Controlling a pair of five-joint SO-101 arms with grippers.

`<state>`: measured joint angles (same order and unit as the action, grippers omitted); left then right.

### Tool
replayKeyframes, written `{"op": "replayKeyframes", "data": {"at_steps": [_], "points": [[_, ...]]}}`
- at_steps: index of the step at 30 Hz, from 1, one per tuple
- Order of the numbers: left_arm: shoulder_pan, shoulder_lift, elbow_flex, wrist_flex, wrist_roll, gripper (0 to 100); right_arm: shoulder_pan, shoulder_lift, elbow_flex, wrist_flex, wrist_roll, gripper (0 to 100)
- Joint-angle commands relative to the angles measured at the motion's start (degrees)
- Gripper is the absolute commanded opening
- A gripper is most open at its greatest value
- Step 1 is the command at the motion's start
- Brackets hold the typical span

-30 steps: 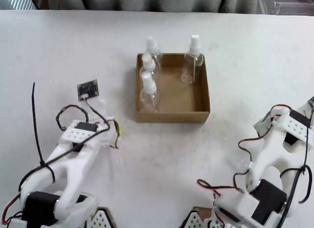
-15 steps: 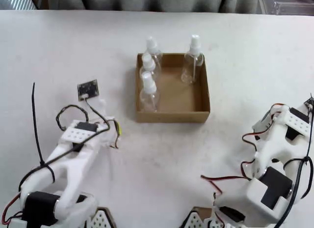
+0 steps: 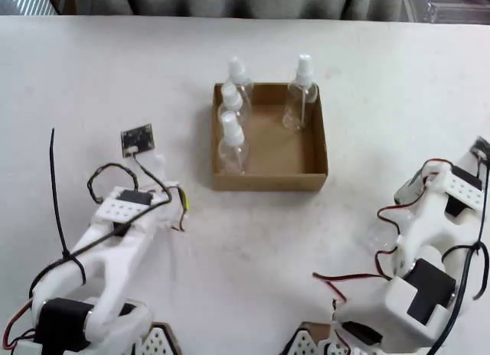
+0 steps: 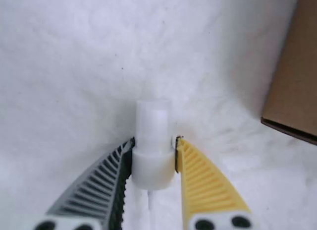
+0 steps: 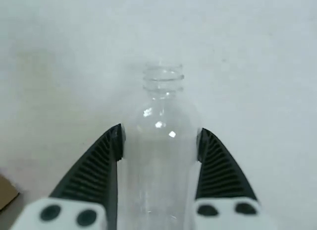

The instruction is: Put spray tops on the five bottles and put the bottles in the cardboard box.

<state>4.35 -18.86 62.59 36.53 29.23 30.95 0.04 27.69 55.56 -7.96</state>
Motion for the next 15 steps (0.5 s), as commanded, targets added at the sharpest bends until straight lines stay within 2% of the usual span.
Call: {"op": "replayKeyframes", "data": {"at_steps": [1,5,7,10,15], "points": [[0.5,-2.3,-0.2,-0.9,-0.4,2,-2.6,-1.8,-6.0,1.5,8.4,1.7],[0.4,-2.3,-0.2,-0.9,-0.4,2,-5.5,-1.8,-11.2,1.8,22.6,1.7],[0.2,-2.3,-0.2,-0.9,-0.4,2,-6.4,-1.8,-14.0,1.8,27.3,1.7],[0.2,-2.3,-0.2,-0.9,-0.4,2,-7.0,-2.2,-17.3,2.9,28.1,1.7],[0.2,-2.3,-0.2,-0.9,-0.4,2,-9.2,-9.0,-22.2,12.4,28.1,1.7]]}}
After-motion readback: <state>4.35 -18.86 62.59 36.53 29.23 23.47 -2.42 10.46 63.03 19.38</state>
